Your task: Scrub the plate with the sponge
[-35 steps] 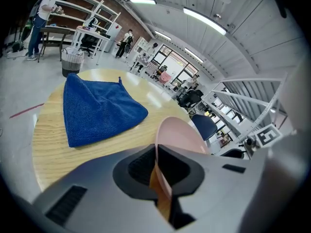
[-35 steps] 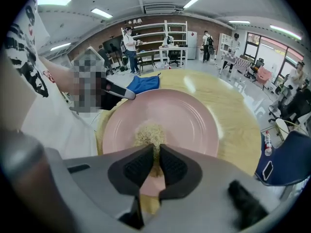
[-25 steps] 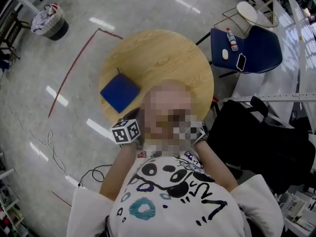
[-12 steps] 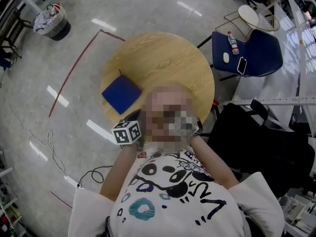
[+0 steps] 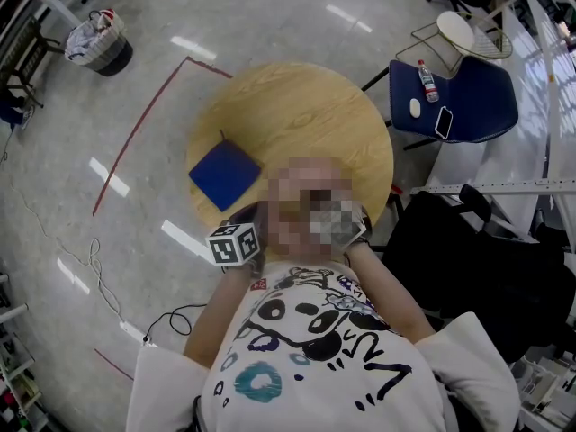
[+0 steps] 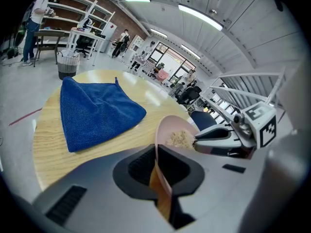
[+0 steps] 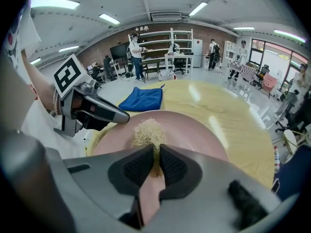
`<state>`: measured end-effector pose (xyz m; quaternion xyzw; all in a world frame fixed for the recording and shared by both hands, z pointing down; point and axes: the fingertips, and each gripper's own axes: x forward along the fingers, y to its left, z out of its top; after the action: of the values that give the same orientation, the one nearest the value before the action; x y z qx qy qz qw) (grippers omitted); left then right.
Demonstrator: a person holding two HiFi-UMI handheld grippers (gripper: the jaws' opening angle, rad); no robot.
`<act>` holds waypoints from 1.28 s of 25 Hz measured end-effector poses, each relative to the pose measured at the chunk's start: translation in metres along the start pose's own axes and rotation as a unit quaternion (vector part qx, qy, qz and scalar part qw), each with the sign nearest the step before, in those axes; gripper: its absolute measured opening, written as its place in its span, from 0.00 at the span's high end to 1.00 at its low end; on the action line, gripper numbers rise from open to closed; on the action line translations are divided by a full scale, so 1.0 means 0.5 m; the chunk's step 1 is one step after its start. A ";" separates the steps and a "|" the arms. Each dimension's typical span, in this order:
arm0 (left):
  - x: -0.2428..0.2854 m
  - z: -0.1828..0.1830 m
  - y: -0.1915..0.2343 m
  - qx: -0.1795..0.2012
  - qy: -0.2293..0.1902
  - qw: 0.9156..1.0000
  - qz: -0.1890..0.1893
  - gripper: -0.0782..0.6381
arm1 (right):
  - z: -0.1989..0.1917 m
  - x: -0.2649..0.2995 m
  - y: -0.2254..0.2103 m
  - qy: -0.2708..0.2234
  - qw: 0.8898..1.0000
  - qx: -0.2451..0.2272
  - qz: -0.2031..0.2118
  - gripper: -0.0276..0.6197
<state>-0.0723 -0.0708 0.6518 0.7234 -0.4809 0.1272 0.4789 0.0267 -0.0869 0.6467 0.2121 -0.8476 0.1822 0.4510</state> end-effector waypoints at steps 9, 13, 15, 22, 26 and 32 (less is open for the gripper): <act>0.003 0.000 -0.002 0.005 0.004 1.000 0.002 0.85 | -0.033 -0.023 -0.055 -0.002 0.999 0.023 -0.035 0.88; 0.000 0.001 -0.002 0.012 0.003 1.000 0.007 0.85 | -0.046 -0.039 -0.060 -0.002 0.999 0.030 -0.043 0.88; 0.002 0.003 -0.002 0.018 0.003 1.000 0.009 0.85 | -0.048 -0.045 -0.056 -0.002 0.999 0.028 -0.042 0.88; 0.004 0.009 -0.002 0.014 -0.004 1.000 0.006 0.85 | -0.060 -0.058 -0.030 -0.005 0.999 0.034 -0.036 0.87; 0.002 0.008 -0.004 0.019 0.001 1.000 -0.001 0.84 | -0.052 -0.075 -0.020 -0.029 0.999 0.036 -0.029 0.88; -0.036 0.021 -0.013 0.057 0.004 0.998 0.002 0.84 | -0.022 -0.128 -0.015 -0.069 0.996 0.047 -0.029 0.87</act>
<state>-0.0791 -0.0688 0.6312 0.7482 -0.4720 0.1587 0.4384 0.0703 -0.0750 0.5996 0.2693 -0.8610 0.1937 0.3856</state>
